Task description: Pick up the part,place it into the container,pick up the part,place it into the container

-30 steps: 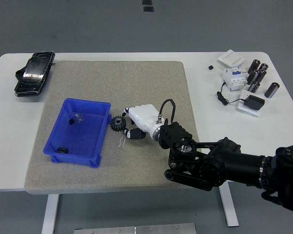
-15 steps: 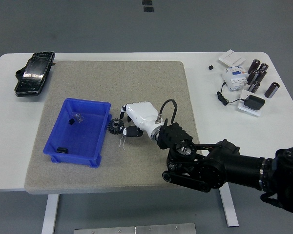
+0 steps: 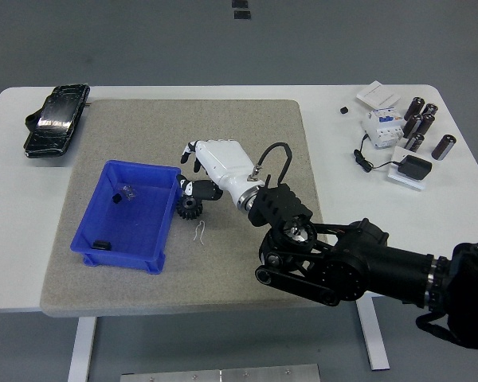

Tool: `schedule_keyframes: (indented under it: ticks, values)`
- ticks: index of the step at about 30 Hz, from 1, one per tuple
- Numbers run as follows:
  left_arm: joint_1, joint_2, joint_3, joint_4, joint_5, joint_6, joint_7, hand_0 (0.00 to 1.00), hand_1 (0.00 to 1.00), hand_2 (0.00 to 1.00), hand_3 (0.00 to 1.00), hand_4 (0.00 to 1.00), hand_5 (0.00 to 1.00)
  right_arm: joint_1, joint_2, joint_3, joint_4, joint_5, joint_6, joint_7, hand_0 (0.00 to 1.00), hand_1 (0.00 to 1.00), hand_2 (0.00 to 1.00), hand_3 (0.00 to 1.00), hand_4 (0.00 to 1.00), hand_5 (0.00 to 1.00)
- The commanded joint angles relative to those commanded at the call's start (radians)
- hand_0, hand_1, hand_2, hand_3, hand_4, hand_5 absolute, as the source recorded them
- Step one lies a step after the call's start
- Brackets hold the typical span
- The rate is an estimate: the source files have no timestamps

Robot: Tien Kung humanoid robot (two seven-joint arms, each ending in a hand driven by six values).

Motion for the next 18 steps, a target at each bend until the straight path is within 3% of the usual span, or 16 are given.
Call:
schedule_keyframes:
  ticks: [1,18]
  values:
    - [0.0,0.0,-0.002,-0.001,0.002,0.0,0.002,0.744,0.719,0.718,0.636,0.656,0.435,0.001,0.0,0.001,0.001,-0.001,0.003,0.0,0.341,0.576,0.754,0.786,0.803,0.408]
    - [0.001,-0.003,-0.004,-0.001,0.003,-0.001,0.005,0.744,0.719,0.718,0.635,0.657,0.435,0.001,0.0,0.012,-0.007,-0.016,0.018,-0.012,0.346,0.592,0.765,0.802,0.798,0.402]
